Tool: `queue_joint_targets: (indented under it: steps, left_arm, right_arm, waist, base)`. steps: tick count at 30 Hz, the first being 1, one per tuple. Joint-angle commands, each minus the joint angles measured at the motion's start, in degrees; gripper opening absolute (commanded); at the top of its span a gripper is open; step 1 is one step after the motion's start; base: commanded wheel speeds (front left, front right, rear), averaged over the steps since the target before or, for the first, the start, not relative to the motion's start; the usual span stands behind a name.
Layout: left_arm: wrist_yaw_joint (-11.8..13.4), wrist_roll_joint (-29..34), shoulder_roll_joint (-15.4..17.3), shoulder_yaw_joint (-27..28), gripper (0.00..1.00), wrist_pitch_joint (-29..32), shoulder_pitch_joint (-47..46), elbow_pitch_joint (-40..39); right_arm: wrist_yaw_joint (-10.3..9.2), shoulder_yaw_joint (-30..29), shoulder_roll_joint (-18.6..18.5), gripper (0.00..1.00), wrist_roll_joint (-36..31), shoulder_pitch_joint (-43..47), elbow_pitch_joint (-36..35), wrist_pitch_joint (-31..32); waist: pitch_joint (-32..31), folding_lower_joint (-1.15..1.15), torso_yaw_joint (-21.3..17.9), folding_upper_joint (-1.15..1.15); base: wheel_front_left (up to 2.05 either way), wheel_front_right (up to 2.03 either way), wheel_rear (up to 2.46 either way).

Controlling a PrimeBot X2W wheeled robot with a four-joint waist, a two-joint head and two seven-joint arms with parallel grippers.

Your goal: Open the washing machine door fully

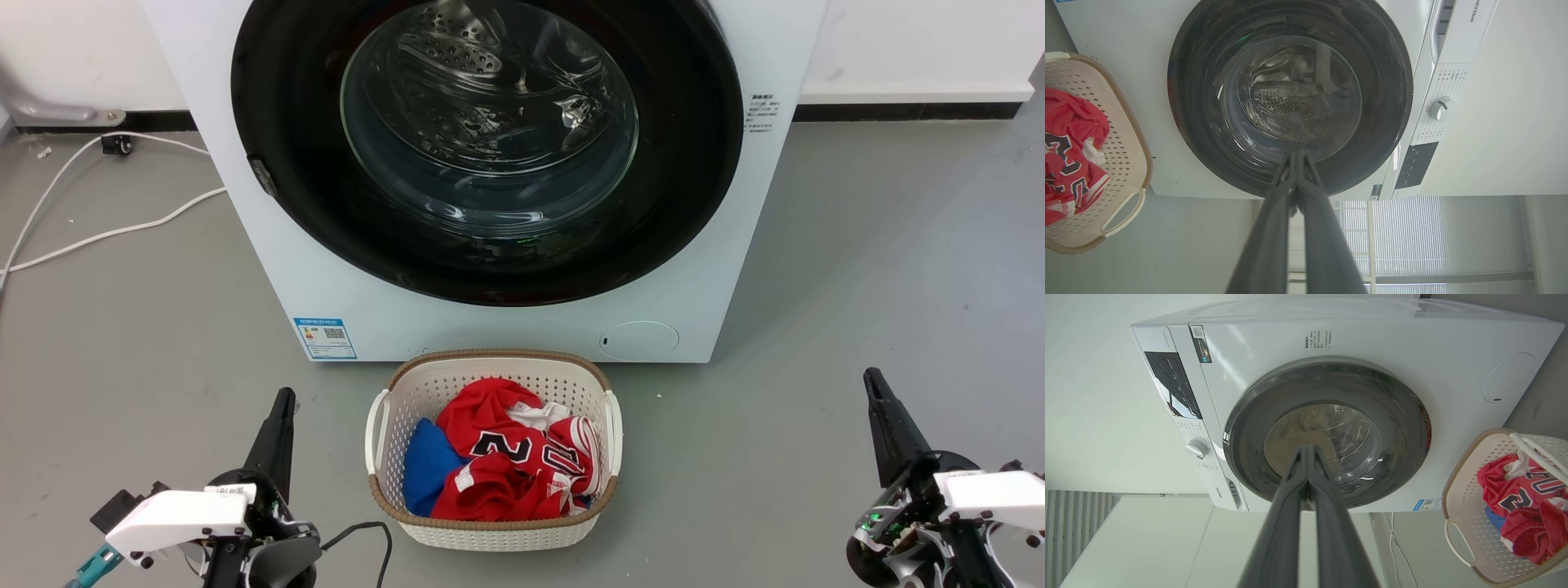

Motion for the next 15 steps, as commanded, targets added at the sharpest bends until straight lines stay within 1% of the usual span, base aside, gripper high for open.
queue_joint_targets:
  steps: [1,15]
  left_arm:
    - [-0.2,-0.1,-0.1,0.1,0.00,0.1,-0.3,0.0]
    - [-0.2,-0.1,-0.1,0.1,0.00,0.1,-0.3,0.0]
  right_arm:
    - [0.00,-0.1,0.2,0.00,-0.4,-0.6,0.0,0.1]
    - [0.00,-0.1,0.2,0.00,-0.4,-0.6,0.0,0.1]
  waist:
    - [0.0,0.00,0.0,0.00]
    - [0.0,0.00,0.0,0.00]
  base:
    - [0.00,0.00,0.00]
    - [0.00,0.00,0.00]
